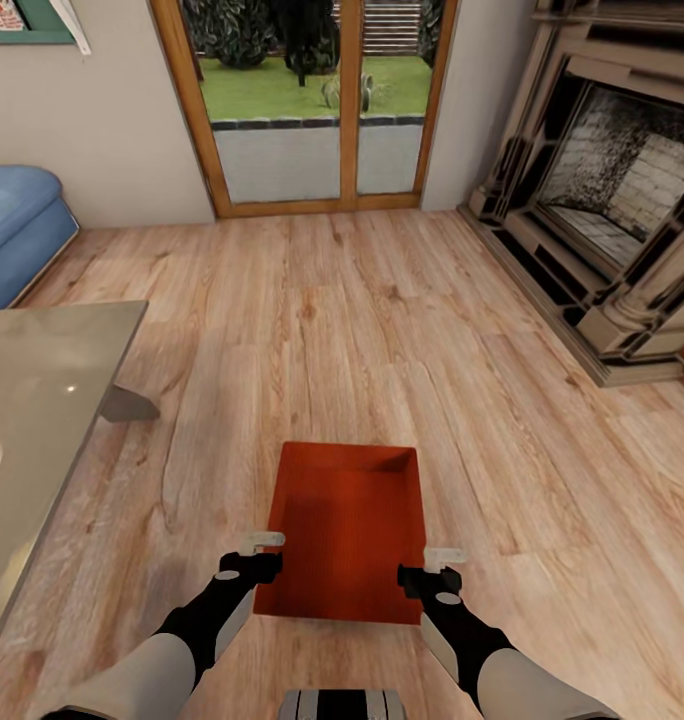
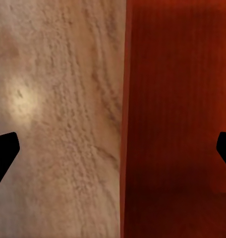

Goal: Move the two storage containers from the living room to the garage. In the garage, place one container on the floor and stack the other container on top of it (either order is fine).

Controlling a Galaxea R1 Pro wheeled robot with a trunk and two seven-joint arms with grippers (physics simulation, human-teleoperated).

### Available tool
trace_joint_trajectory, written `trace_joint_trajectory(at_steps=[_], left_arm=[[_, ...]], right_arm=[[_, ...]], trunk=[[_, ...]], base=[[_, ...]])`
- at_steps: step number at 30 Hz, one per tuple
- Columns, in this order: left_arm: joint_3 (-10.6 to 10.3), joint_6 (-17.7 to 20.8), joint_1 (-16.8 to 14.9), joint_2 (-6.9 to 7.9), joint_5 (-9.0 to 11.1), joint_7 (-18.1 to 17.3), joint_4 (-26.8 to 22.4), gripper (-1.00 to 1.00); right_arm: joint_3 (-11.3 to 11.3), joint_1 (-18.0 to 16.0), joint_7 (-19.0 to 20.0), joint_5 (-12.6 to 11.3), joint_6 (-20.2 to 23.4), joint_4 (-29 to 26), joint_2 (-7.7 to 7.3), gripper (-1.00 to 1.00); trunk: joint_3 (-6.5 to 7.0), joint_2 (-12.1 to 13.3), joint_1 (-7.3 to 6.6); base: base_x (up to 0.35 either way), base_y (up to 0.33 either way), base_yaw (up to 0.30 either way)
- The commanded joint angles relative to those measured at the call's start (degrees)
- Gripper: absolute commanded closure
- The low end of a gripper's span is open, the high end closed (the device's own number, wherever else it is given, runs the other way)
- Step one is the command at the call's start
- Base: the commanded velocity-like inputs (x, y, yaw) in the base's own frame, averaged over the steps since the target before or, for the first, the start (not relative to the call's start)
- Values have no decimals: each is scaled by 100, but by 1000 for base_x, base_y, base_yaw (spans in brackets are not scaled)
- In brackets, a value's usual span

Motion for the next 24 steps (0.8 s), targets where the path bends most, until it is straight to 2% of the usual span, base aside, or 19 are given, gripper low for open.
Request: trace_joint_trajectory(at_steps=[1, 7, 24], left_arm=[[-47, 30, -1, 4, 59, 42, -11, -100], [-49, 29, -1, 4, 59, 45, -14, -100], [-52, 29, -1, 4, 59, 47, -53, -100]], right_arm=[[47, -5, -32, -58, -24, 6, 0, -100], [80, -5, -34, -19, -21, 6, -18, -100], [92, -3, -34, -20, -26, 6, -50, -100]], trunk=[[-22, -43, 22], [-129, -284, 153], [-129, -284, 153]], base=[[0, 0, 0], [0, 0, 0], [0, 0, 0]])
